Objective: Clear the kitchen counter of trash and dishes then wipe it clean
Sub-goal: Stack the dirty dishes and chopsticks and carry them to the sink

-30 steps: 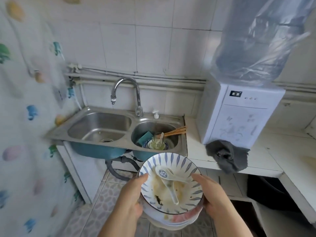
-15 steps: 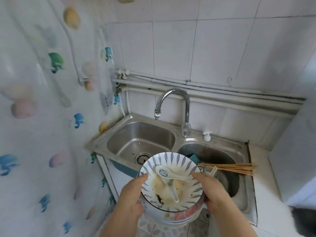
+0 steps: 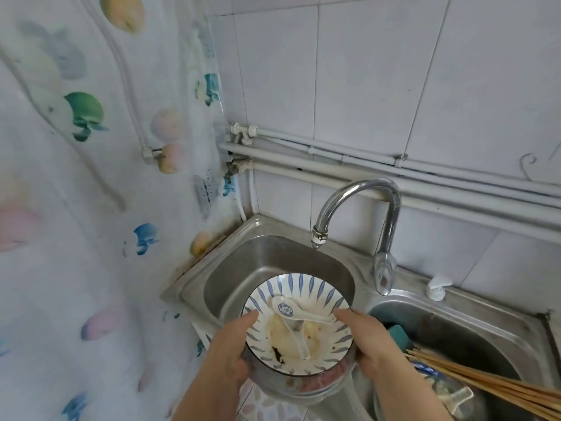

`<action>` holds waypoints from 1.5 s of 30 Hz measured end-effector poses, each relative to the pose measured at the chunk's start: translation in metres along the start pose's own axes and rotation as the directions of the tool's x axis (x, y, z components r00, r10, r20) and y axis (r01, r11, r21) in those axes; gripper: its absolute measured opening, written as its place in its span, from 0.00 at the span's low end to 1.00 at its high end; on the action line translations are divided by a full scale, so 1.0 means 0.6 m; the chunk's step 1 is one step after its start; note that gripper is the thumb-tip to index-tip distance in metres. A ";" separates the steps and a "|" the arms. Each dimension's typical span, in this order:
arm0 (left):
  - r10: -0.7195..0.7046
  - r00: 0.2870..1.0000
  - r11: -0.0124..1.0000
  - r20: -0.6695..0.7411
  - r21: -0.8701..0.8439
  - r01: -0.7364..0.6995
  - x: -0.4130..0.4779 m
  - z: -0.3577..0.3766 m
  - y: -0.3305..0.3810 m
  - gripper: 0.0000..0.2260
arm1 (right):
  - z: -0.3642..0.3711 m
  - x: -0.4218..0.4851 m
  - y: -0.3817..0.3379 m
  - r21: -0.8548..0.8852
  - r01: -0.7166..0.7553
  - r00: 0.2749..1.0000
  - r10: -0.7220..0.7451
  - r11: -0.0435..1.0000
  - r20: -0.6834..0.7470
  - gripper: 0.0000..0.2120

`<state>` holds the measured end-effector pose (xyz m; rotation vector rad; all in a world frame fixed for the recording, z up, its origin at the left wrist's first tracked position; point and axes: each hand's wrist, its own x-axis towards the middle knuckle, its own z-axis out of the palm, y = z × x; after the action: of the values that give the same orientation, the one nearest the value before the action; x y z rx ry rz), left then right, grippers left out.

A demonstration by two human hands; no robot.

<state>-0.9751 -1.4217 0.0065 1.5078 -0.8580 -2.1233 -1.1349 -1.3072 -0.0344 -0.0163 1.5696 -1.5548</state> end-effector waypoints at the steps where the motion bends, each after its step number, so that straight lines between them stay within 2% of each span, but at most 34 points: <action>1: -0.001 1.000 1.000 0.002 0.015 0.001 0.017 0.004 0.012 0.07 | 0.008 0.016 -0.002 0.009 -0.014 1.000 0.014 1.000 -0.011 0.07; 7: -0.060 0.997 0.986 0.058 0.159 0.050 0.145 0.024 0.097 0.06 | 0.068 0.124 -0.001 0.121 -0.065 0.983 0.084 0.991 -0.162 0.14; 12: -0.127 0.988 0.953 0.090 0.287 0.097 0.259 0.036 0.141 0.07 | 0.112 0.191 -0.002 0.223 -0.109 0.958 0.163 0.969 -0.237 0.09; 18: -0.233 0.968 0.878 0.091 0.449 0.169 0.367 0.043 0.135 0.07 | 0.132 0.250 0.037 0.281 -0.215 0.890 0.306 0.935 -0.338 0.14; 26: -0.325 0.945 0.736 0.042 0.639 0.225 0.480 0.039 0.080 0.08 | 0.128 0.288 0.084 0.351 -0.292 0.823 0.420 0.890 -0.382 0.09; 31: -0.334 0.943 0.713 0.003 0.655 0.250 0.552 0.025 0.022 0.11 | 0.120 0.304 0.103 0.394 -0.306 0.795 0.460 0.867 -0.395 0.10; 42: -0.297 0.955 0.749 0.008 0.623 0.227 0.532 0.037 0.026 0.07 | 0.110 0.315 0.134 0.398 -0.346 0.772 0.499 0.850 -0.393 0.10; 45: -0.300 0.954 0.750 0.010 0.620 0.230 0.537 0.027 0.023 0.09 | 0.112 0.315 0.143 0.405 -0.337 0.784 0.492 0.850 -0.380 0.10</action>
<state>-1.1004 -1.6313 -0.2047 1.9318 -1.5825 -2.2620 -1.1610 -1.4507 -0.1963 0.9063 1.5153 -1.4836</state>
